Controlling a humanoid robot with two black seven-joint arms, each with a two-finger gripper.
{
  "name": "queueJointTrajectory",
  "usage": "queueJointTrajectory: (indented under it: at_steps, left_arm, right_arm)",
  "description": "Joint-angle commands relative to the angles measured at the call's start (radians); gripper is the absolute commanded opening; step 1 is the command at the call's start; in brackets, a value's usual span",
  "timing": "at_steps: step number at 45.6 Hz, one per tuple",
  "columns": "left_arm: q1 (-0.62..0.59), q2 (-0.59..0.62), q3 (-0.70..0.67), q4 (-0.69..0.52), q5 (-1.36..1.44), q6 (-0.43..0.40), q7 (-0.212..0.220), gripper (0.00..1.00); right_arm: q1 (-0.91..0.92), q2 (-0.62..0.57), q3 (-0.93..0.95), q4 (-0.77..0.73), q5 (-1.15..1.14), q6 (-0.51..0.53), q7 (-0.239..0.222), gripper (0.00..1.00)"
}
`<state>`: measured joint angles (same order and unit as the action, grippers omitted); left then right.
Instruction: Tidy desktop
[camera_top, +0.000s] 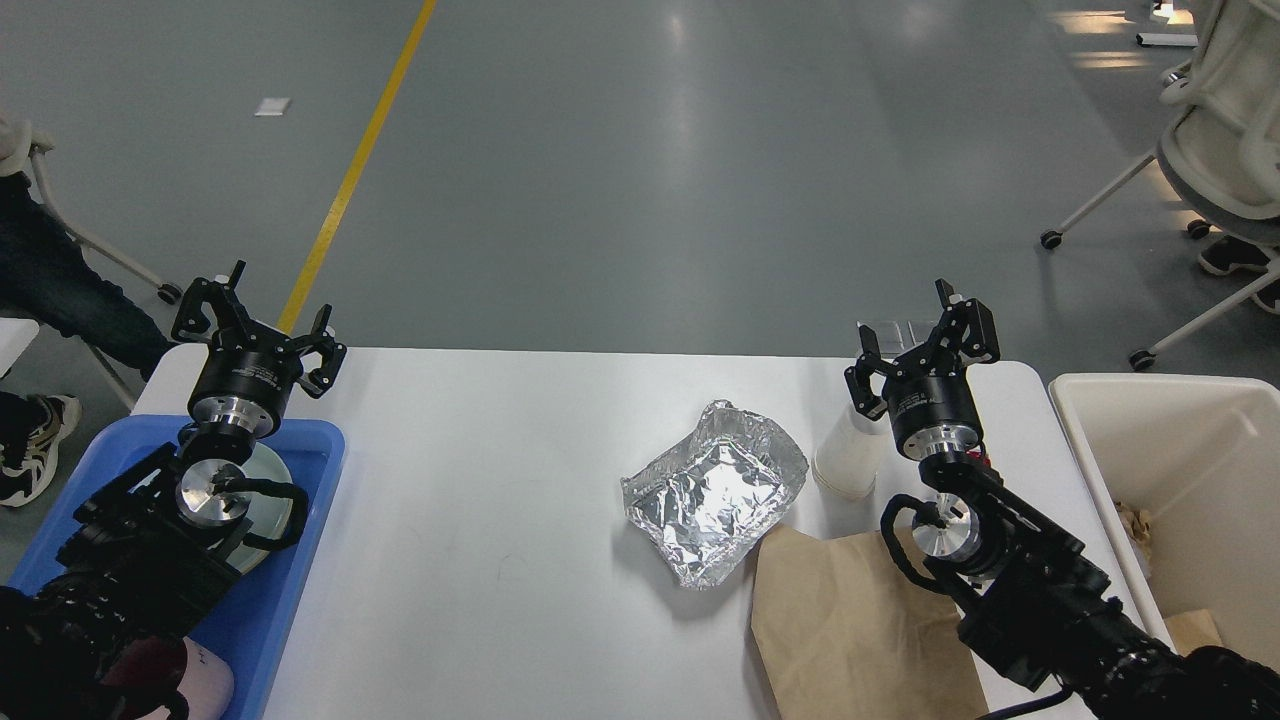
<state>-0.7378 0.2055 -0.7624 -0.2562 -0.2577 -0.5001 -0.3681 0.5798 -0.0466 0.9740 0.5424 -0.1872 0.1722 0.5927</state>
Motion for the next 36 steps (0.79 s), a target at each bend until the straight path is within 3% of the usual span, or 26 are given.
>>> queueJointTrajectory:
  at_steps: [1,13,36]
  left_arm:
    - [0.0,0.0,0.0,0.0,0.0,0.0,0.0,0.96]
    - [0.002,0.0,0.0,0.0,0.0,0.0,0.0,0.96]
    - [0.0,0.0,0.0,0.0,0.0,0.0,0.0,0.96]
  right_arm:
    - [0.017,-0.012,0.0,-0.002,0.0,-0.003,-0.001,1.0]
    - [0.094,-0.079,0.0,-0.004,0.0,-0.003,-0.001,1.0]
    - [0.103,-0.079,0.0,-0.105,0.014,0.0,-0.001,1.0]
